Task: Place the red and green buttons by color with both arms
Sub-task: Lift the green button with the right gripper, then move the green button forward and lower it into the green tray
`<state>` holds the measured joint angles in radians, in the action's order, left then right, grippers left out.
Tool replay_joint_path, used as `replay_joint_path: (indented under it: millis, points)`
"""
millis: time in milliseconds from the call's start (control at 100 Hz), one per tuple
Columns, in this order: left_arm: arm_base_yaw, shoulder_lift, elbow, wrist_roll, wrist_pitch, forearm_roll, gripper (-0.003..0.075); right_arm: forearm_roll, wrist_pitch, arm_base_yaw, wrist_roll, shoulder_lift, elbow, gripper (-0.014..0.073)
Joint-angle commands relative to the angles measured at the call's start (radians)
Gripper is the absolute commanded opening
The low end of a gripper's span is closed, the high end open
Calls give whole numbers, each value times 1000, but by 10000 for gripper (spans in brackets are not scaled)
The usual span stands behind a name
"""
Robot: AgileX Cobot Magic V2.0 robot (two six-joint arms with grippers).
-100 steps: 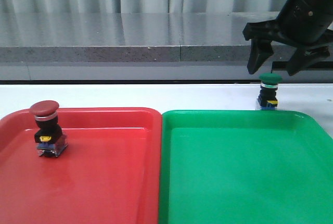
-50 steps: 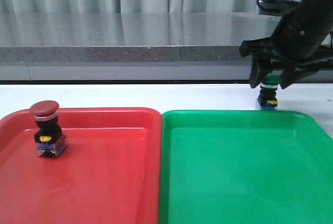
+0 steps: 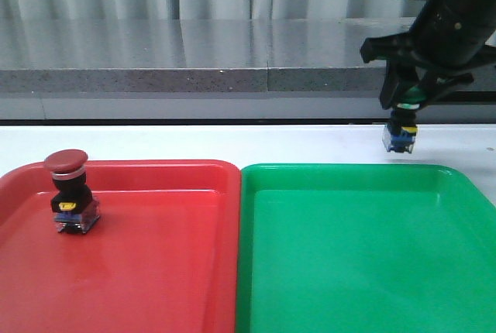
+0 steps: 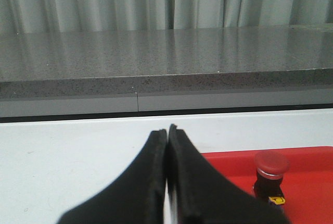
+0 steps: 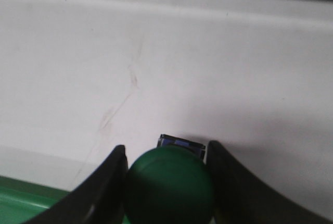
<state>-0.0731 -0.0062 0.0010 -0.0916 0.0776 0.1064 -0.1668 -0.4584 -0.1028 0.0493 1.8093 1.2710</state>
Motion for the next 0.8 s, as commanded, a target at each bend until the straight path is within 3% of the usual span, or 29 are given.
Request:
replay_joint_path:
  millis: [0,330,790]
  points:
    - [4,-29,43,-7,-91,-1,-19,5,38,2,10,-106,33,251]
    - [4,-29,43,-7,-91,-1,-19,21,-158,-58,10,-252,4,251]
    - [4,-29,43,-7,-91,-1,-19,21,-45,-219,-97,-311,-231,251]
